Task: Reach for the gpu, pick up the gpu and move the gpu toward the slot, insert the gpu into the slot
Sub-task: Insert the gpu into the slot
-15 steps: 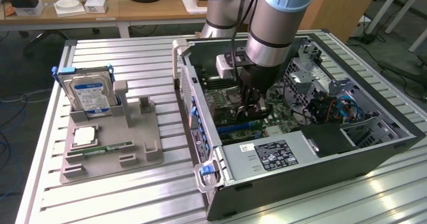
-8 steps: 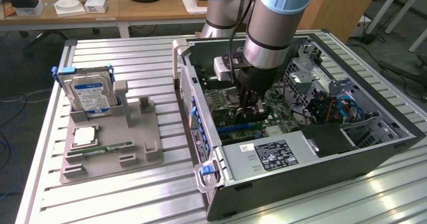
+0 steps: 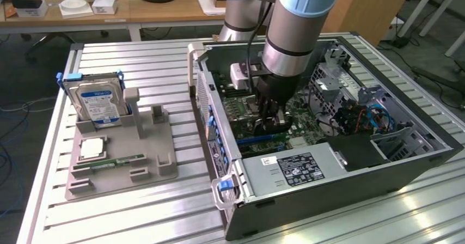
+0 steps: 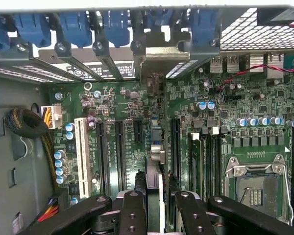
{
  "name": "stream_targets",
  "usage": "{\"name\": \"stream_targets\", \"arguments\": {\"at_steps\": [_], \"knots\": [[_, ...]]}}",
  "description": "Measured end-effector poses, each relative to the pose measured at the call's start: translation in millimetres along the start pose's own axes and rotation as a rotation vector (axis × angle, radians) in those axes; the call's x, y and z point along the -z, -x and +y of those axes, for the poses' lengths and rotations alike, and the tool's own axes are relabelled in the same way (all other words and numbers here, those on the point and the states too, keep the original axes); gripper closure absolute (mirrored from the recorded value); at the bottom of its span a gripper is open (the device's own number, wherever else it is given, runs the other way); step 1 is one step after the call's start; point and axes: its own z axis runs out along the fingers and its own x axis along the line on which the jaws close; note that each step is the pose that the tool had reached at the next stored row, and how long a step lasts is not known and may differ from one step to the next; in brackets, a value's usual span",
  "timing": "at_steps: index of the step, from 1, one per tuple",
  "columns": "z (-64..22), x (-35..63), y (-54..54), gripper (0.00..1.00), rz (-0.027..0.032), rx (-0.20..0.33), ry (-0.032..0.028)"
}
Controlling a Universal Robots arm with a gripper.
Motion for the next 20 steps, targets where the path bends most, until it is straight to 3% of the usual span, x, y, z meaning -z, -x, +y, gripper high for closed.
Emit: {"name": "stream_targets", "arguments": {"at_steps": [20], "knots": [[5.6, -3.6, -0.7, 0.73, -0.0002, 0.002, -0.0001]]}}
